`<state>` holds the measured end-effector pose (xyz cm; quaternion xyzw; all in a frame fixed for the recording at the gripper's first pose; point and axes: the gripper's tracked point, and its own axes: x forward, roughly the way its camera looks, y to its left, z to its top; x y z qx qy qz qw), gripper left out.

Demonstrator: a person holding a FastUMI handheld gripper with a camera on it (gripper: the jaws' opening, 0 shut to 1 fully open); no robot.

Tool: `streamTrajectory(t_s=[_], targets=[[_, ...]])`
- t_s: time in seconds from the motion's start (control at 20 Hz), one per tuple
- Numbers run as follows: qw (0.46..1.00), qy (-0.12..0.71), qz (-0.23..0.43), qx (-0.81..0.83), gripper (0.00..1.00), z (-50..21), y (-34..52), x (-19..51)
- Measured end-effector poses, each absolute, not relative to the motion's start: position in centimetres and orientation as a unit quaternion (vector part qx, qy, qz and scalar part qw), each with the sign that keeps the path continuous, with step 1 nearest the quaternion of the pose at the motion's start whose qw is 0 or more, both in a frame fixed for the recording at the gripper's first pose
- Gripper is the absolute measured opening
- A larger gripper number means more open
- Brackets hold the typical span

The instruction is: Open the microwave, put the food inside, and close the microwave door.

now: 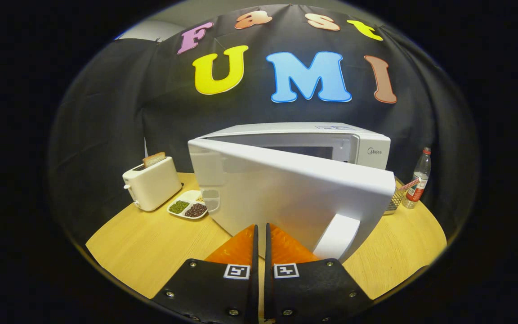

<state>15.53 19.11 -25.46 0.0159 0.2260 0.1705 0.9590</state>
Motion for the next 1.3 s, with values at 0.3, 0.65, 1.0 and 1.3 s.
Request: streamTrajectory(t_s=[0.3, 0.65, 1.0, 1.3], targets=[[0.964, 0.219, 0.151, 0.015, 0.05, -25.3, 17.8, 19.1], [0.967, 0.214, 0.136, 0.022, 0.05, -25.2, 16.7, 23.0], [0.97, 0.205, 0.131, 0.022, 0.05, -25.2, 16.0, 26.3], [0.972, 0.199, 0.117, 0.034, 0.05, -25.1, 15.2, 28.2]])
